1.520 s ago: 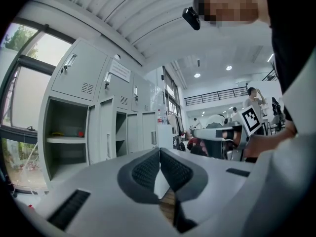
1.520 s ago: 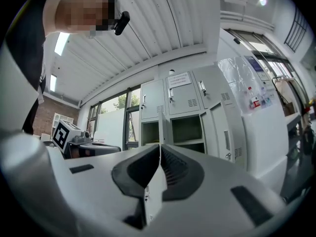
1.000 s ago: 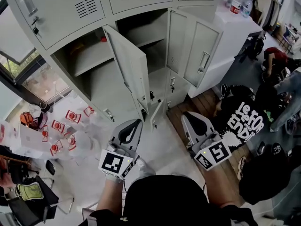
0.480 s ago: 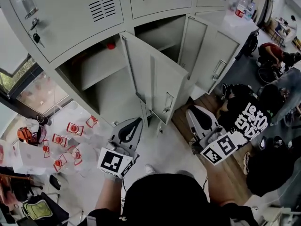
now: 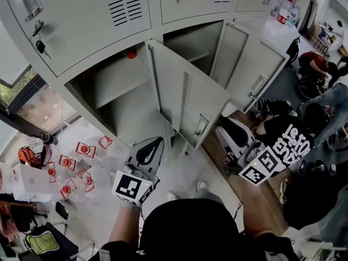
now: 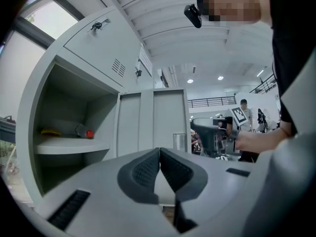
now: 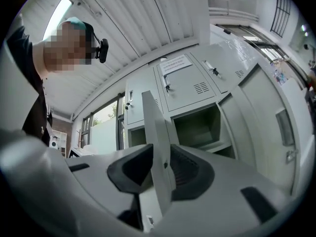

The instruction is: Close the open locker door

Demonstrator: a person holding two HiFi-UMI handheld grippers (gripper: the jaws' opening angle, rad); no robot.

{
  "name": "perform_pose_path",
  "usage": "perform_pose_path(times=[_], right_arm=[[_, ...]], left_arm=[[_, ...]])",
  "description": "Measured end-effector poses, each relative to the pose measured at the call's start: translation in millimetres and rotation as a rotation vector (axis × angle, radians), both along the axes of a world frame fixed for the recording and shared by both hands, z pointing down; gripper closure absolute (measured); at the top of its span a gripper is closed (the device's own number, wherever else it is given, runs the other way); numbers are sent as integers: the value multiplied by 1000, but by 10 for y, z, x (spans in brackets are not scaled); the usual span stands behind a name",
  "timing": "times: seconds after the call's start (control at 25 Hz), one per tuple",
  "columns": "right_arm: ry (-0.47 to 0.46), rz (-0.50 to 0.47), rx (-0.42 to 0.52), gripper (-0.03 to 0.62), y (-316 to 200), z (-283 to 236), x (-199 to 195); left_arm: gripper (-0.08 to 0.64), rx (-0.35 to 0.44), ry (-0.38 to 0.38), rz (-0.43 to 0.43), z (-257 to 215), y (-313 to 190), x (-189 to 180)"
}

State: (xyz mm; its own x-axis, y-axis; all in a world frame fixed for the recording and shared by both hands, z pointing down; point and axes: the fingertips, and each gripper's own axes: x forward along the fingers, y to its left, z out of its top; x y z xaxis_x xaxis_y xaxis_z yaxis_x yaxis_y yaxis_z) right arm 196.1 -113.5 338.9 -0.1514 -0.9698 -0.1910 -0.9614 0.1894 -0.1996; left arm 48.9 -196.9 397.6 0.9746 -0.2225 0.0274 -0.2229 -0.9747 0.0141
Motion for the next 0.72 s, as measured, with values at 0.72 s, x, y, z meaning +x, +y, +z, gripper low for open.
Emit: perform_pose_path(times=[0.72], right_arm=[[25, -490, 58, 491, -188, -109, -565]], left_arm=[[537, 13, -23, -320, -56, 58, -228]])
